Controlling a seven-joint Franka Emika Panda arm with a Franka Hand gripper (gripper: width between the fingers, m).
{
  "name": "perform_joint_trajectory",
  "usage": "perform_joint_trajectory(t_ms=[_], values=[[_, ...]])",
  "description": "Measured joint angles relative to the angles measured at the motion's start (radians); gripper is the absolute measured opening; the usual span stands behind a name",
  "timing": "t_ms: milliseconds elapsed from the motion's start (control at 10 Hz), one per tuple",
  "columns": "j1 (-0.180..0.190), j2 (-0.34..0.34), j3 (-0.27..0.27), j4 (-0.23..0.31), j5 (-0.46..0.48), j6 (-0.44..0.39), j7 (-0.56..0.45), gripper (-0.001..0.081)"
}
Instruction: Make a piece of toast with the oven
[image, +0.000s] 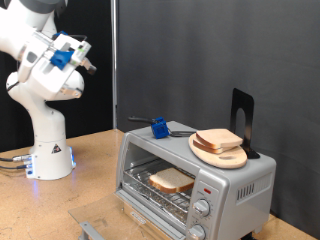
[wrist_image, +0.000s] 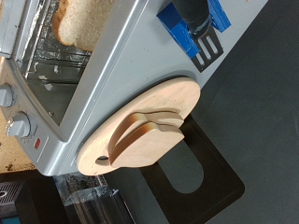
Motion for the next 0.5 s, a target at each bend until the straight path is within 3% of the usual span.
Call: perform_joint_trajectory(t_ms=[100,300,500], values=[[0.002,0.0,0.001,0.0,-0.01,-0.007,-0.024,0.0799],[-0.009,0.02,-0.012,0.033,-0.089,-0.17,0.178,0.0799],[-0.02,0.096,-0.055,0.099,-0.14,-0.314,0.36,0.0799]])
